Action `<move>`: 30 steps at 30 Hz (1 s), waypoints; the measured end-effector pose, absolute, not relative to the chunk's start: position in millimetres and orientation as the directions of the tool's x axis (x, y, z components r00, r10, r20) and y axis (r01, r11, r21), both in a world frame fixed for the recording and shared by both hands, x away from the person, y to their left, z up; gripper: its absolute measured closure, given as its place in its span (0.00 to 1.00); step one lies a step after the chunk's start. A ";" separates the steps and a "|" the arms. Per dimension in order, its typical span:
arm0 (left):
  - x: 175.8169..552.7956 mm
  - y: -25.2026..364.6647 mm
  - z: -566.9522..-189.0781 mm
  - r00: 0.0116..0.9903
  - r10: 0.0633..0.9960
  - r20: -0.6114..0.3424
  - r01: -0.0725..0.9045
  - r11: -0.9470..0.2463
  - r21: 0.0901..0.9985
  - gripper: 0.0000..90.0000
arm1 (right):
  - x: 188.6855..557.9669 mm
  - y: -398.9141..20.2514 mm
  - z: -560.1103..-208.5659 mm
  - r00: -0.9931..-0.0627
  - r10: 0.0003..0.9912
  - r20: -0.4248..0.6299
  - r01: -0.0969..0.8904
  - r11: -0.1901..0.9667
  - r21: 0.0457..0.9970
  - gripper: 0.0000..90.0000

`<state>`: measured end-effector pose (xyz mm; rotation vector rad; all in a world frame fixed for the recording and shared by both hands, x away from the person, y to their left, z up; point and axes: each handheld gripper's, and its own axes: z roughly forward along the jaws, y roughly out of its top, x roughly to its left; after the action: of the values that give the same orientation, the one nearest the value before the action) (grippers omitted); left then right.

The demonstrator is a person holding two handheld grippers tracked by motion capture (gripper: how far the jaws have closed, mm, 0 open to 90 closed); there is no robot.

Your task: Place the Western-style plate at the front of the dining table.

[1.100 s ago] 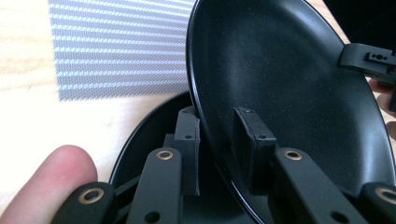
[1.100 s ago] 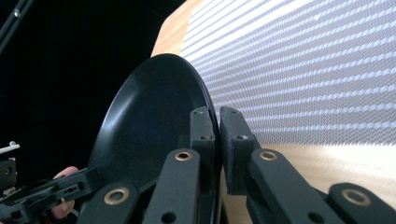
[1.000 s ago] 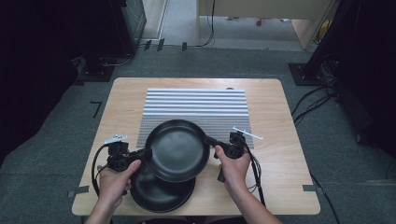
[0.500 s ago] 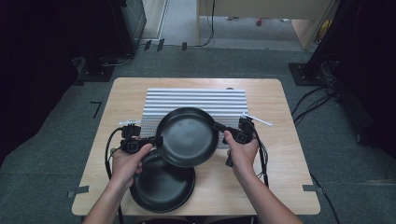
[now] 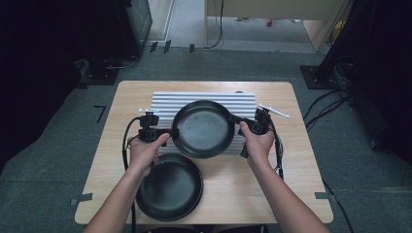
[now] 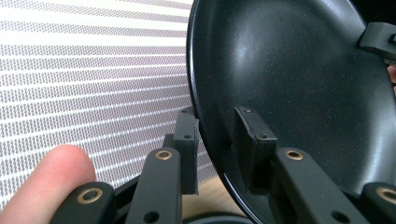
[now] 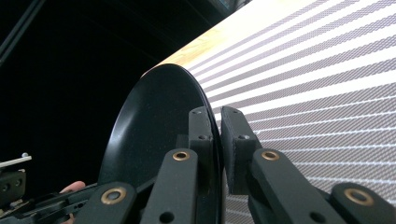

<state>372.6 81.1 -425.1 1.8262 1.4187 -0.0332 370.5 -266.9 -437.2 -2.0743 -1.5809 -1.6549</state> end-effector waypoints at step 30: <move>470.5 54.9 -462.3 0.243 0.865 -0.439 0.891 -0.020 0.454 0.82 | 442.9 -270.9 -491.8 0.057 0.677 0.734 0.704 -0.548 0.451 0.93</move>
<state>470.5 54.9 -462.3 1.8633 1.6042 -0.0502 442.9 -270.9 -491.8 -2.2634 -1.4800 -1.5441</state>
